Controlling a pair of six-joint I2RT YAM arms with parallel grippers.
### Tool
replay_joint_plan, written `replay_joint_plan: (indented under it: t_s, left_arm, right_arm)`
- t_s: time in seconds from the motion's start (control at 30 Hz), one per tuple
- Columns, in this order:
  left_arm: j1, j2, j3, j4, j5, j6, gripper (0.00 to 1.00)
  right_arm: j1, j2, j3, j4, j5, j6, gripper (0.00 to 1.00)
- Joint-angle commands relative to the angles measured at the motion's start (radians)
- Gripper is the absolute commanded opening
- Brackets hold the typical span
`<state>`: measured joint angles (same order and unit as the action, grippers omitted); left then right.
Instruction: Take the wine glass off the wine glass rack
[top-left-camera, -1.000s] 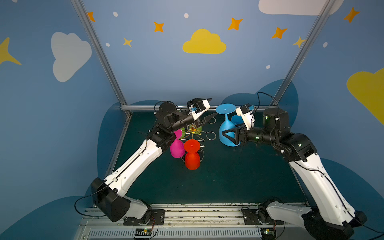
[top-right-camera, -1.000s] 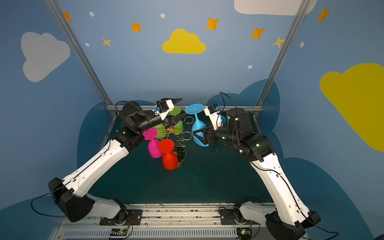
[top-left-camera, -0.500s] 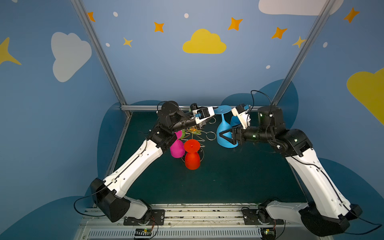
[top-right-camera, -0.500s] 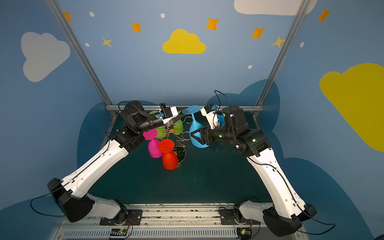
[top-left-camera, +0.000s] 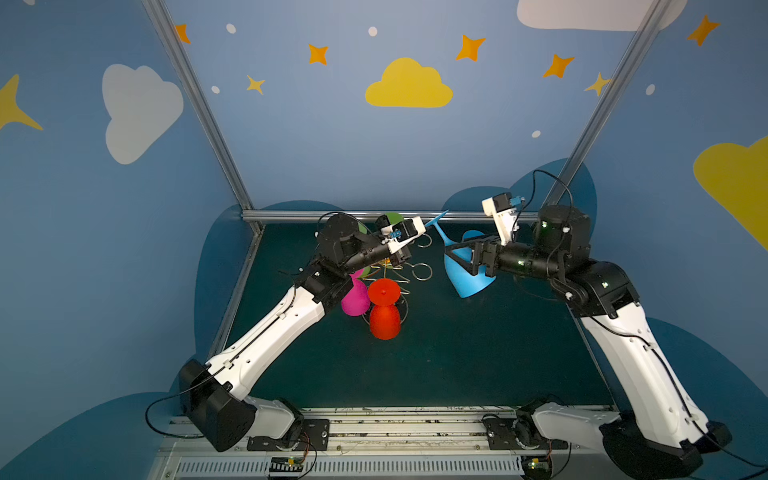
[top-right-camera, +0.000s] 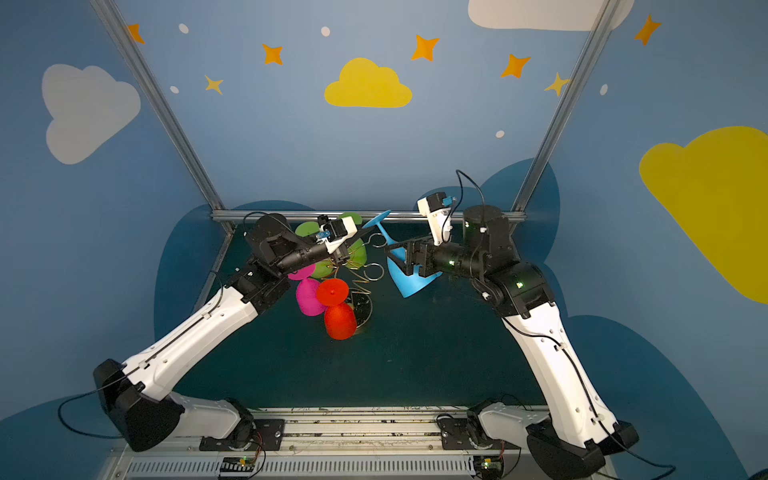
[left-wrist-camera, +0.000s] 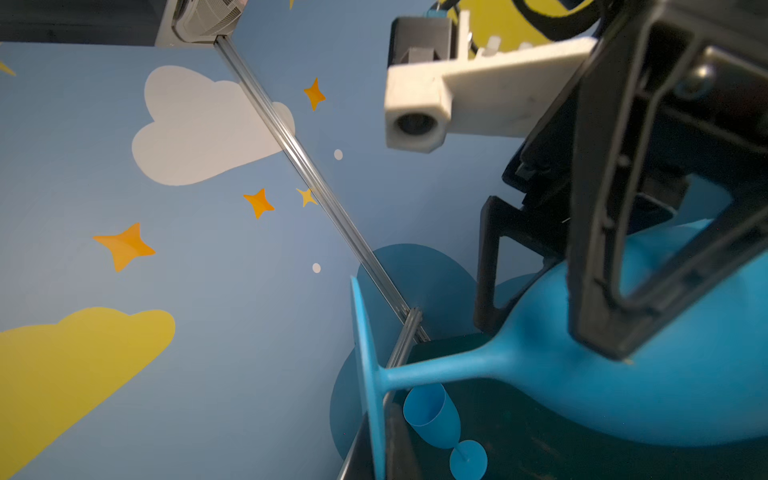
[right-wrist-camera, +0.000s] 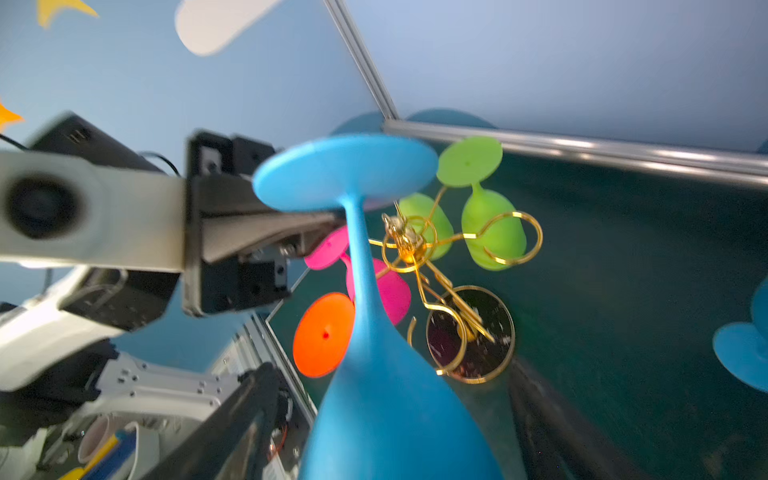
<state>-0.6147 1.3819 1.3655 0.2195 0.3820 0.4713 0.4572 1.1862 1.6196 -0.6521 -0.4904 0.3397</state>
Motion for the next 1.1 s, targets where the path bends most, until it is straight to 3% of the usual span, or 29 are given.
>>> replay_joint_plan:
  t_s: [0.0,0.1,0.23,0.37,0.63,0.9,1.07]
  left_arm:
    - [0.001,-0.036,-0.018,0.057,-0.109,-0.182,0.03]
    - [0.001,-0.042,-0.038,0.052,-0.168,-0.279,0.03]
    - [0.001,-0.044,-0.044,0.036,-0.214,-0.365,0.03]
    - [0.002,-0.043,-0.043,0.020,-0.235,-0.434,0.03]
    - [0.003,-0.042,-0.046,0.021,-0.215,-0.486,0.03]
    - [0.002,-0.039,-0.054,0.020,-0.171,-0.506,0.03]
    - [0.001,-0.038,-0.055,0.011,-0.155,-0.511,0.03]
  right_arm:
    - [-0.089,-0.090,-0.063,0.251,-0.088,0.127,0.86]
    - [-0.177,-0.156,-0.132,0.328,-0.123,0.190,0.85]
    - [-0.240,-0.231,-0.191,0.289,-0.115,0.194,0.85]
    - [-0.256,-0.299,-0.265,0.239,-0.072,0.184,0.84]
    - [-0.255,-0.318,-0.368,0.261,-0.065,0.205,0.70]
    - [-0.209,-0.226,-0.361,0.372,-0.090,0.249,0.53]
    - [-0.178,-0.177,-0.334,0.405,-0.091,0.256,0.25]
